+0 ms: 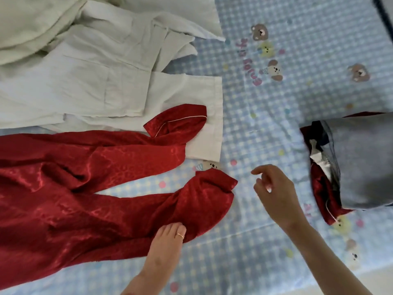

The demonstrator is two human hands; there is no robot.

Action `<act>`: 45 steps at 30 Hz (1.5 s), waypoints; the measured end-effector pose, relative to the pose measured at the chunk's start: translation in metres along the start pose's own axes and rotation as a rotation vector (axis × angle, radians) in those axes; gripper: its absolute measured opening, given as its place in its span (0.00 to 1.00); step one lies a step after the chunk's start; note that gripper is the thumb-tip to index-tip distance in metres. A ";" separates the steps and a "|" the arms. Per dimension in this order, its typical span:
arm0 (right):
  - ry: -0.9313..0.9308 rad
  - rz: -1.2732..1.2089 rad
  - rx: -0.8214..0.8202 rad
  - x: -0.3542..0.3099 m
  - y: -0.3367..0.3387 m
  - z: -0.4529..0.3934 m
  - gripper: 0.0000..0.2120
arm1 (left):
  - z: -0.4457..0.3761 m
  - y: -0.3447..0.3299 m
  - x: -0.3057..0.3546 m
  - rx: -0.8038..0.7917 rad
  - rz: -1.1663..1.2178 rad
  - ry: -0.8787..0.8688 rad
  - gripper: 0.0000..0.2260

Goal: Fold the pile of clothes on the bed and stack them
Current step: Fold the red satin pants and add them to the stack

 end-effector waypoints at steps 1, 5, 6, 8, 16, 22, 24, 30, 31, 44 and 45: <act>0.010 0.012 0.046 0.004 0.014 -0.005 0.12 | 0.003 -0.004 0.000 0.010 0.000 -0.006 0.18; -0.158 0.004 -0.089 0.041 -0.003 -0.002 0.16 | 0.010 0.002 0.003 0.169 0.040 0.084 0.14; -0.180 -0.018 -0.199 0.048 -0.020 0.003 0.18 | 0.004 0.004 0.003 0.205 0.050 0.109 0.15; -0.126 -0.093 -0.416 0.049 -0.057 0.010 0.20 | -0.015 0.011 0.000 0.307 0.070 0.222 0.14; -0.131 -0.249 -0.339 0.042 -0.023 0.012 0.08 | -0.073 0.026 -0.009 0.061 -0.083 0.167 0.15; -0.084 0.052 -0.401 0.053 0.039 -0.028 0.11 | -0.087 0.042 -0.013 0.175 -0.051 0.182 0.05; -0.069 0.158 -0.304 0.065 0.039 -0.051 0.16 | -0.095 0.048 -0.008 0.257 -0.021 0.260 0.10; -0.357 0.167 -0.049 0.099 0.012 0.005 0.22 | -0.035 -0.001 0.034 0.216 -0.013 -0.001 0.18; -0.370 0.143 -0.048 0.093 0.003 0.028 0.24 | -0.021 -0.012 0.036 0.178 -0.022 -0.042 0.19; 0.074 0.092 -0.422 0.084 0.008 0.015 0.04 | -0.001 -0.021 0.016 0.242 -0.063 -0.012 0.11; 0.060 0.080 -0.431 0.097 0.031 0.015 0.08 | 0.003 -0.023 0.021 0.252 -0.043 -0.043 0.12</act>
Point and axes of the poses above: each hand's wrist, its own z-axis away from the middle knuckle, its own y-axis out of the back of the hand, x = y × z, the point moved 3 cm from there along -z, towards the middle knuckle, and after that the axes turned 3 degrees about y, right-handed, at the moved point
